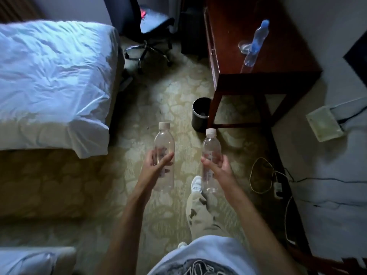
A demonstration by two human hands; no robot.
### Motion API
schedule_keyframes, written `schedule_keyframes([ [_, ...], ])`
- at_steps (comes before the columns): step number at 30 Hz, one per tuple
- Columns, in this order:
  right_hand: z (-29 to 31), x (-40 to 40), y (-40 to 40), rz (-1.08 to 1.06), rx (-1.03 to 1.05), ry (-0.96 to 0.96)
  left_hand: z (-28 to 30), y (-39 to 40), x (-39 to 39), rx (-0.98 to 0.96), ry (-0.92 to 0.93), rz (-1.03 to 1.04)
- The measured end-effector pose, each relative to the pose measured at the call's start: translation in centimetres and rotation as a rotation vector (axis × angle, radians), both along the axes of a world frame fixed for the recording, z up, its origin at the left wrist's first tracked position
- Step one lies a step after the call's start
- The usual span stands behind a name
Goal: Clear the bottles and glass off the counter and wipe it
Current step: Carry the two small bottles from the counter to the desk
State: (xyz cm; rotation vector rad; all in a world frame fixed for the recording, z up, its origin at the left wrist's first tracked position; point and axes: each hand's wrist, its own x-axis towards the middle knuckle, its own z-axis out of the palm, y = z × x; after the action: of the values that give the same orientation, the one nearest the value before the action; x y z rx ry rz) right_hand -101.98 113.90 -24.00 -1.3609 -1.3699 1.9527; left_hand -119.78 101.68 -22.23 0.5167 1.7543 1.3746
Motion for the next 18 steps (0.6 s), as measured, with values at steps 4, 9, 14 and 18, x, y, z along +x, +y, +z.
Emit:
schedule_keyframes([
  [4, -2.4, -6.4, 10.7, -0.004, 0.009, 0.011, -2.2, 10.0, -5.4, -0.056, -0.042, -0.001],
  [9, -1.8, -14.5, 26.4, -0.055, -0.016, 0.077, 0.1, 24.6, -13.1, -0.067, 0.02, -0.018],
  [14, 0.2, -18.1, 39.2, -0.231, 0.013, 0.134, 3.5, 38.5, -18.5, -0.012, 0.064, -0.149],
  [18, -0.6, -19.6, 45.5, -0.396, 0.015, 0.134, 2.9, 49.7, -21.5, 0.016, 0.053, -0.278],
])
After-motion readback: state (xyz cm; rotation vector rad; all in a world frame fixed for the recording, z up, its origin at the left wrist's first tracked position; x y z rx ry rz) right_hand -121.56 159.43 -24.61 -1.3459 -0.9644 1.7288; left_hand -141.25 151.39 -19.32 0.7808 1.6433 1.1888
